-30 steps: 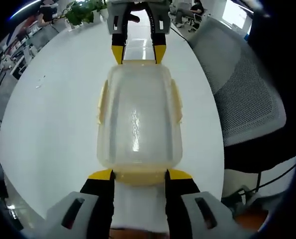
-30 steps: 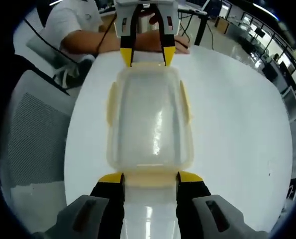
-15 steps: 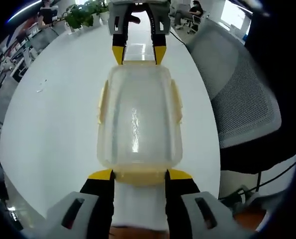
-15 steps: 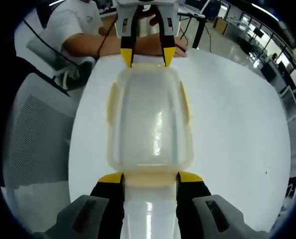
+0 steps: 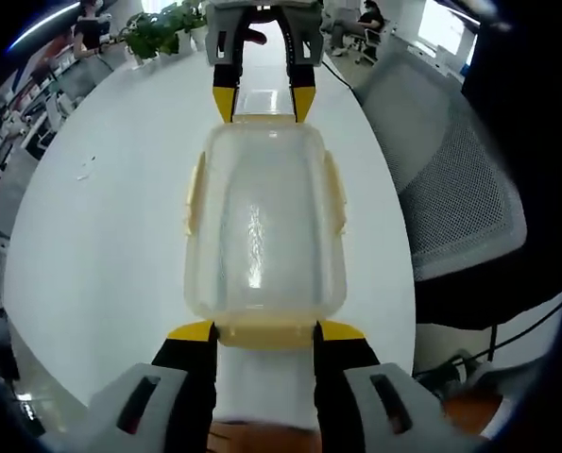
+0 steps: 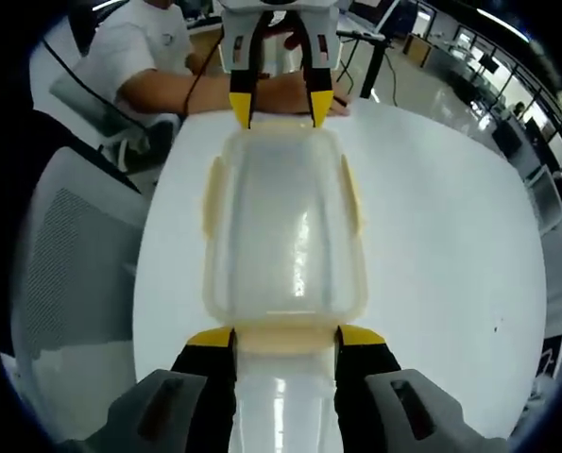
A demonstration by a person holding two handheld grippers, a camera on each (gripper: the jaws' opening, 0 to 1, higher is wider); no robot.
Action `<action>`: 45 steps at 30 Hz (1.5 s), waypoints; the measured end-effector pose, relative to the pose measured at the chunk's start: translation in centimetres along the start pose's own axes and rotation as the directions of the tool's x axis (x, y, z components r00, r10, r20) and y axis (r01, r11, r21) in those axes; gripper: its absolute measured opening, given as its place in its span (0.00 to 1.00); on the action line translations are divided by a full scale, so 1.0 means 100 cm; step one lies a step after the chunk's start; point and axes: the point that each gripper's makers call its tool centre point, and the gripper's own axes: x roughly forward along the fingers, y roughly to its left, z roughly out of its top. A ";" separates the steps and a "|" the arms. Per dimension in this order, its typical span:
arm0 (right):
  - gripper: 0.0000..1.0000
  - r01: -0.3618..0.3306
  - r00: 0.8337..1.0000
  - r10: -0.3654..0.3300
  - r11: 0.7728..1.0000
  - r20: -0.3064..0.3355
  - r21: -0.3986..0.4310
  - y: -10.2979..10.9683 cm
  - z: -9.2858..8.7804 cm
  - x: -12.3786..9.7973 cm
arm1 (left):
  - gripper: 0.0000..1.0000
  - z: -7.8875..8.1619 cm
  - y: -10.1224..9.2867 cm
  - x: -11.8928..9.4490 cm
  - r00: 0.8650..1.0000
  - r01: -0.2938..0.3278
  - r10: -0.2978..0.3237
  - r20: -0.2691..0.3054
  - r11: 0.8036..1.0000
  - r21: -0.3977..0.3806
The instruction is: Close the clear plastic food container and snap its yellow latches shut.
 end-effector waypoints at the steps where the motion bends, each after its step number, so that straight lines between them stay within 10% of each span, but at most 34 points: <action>1: 0.40 0.006 1.000 -0.006 1.000 0.003 -0.005 -0.001 0.000 -0.001 | 0.39 0.000 0.000 0.000 1.000 0.000 0.000 0.000 1.000 -0.003; 45: 0.40 0.005 1.000 -0.005 1.000 -0.006 -0.008 0.004 -0.024 -0.022 | 0.39 0.033 -0.005 -0.001 1.000 -0.005 0.005 0.001 1.000 -0.004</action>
